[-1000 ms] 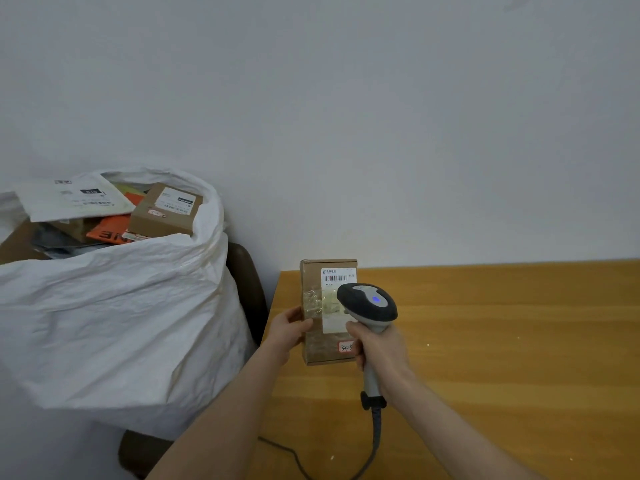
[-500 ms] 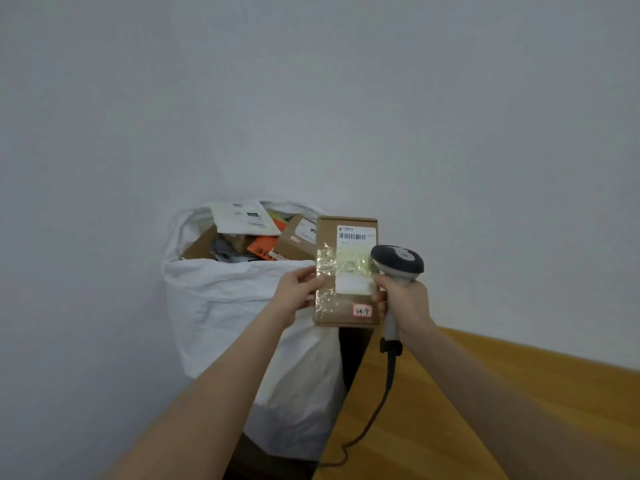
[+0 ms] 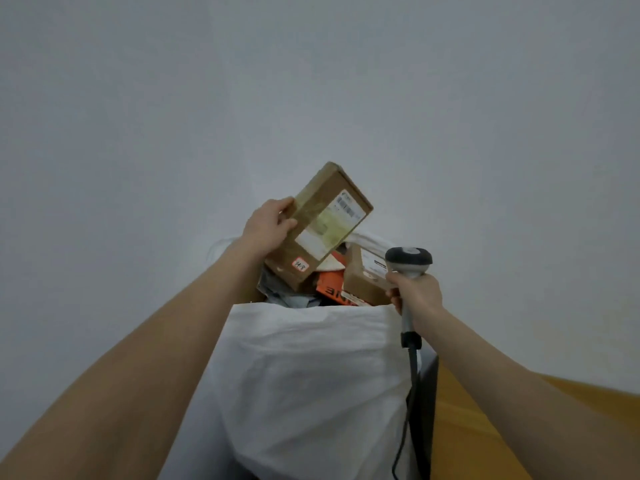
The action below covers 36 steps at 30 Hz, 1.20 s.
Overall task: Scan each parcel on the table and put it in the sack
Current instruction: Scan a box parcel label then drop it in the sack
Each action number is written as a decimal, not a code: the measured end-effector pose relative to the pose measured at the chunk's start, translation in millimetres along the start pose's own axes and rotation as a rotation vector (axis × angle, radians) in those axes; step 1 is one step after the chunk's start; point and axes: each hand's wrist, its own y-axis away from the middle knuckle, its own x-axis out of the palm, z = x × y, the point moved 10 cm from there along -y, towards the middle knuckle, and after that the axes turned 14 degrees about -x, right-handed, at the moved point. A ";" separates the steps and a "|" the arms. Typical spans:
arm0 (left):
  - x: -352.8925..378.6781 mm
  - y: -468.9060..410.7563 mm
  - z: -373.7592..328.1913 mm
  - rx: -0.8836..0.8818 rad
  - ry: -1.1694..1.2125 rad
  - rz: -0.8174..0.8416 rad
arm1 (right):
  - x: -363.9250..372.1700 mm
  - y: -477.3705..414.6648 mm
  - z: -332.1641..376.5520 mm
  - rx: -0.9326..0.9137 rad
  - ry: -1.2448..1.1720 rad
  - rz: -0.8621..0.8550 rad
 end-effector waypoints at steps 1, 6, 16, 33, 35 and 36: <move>17.0 -5.2 12.8 0.005 -0.062 0.070 | 4.8 -1.9 -4.1 0.003 0.015 -0.012; 90.0 -8.9 85.1 -0.041 -0.259 0.368 | 19.7 -5.6 -22.3 -0.003 0.179 -0.014; 51.3 44.3 74.5 0.197 -0.128 -0.194 | -20.0 -12.3 -48.2 0.105 0.466 -0.133; 59.0 82.0 34.3 0.158 -0.378 0.004 | 23.2 -8.7 25.8 0.103 -0.177 0.044; 34.1 75.9 35.2 0.138 -0.284 -0.014 | 14.4 -15.4 27.6 0.088 -0.147 0.036; 25.6 72.4 38.0 0.116 -0.231 -0.006 | 9.5 -19.5 28.5 0.086 -0.129 0.028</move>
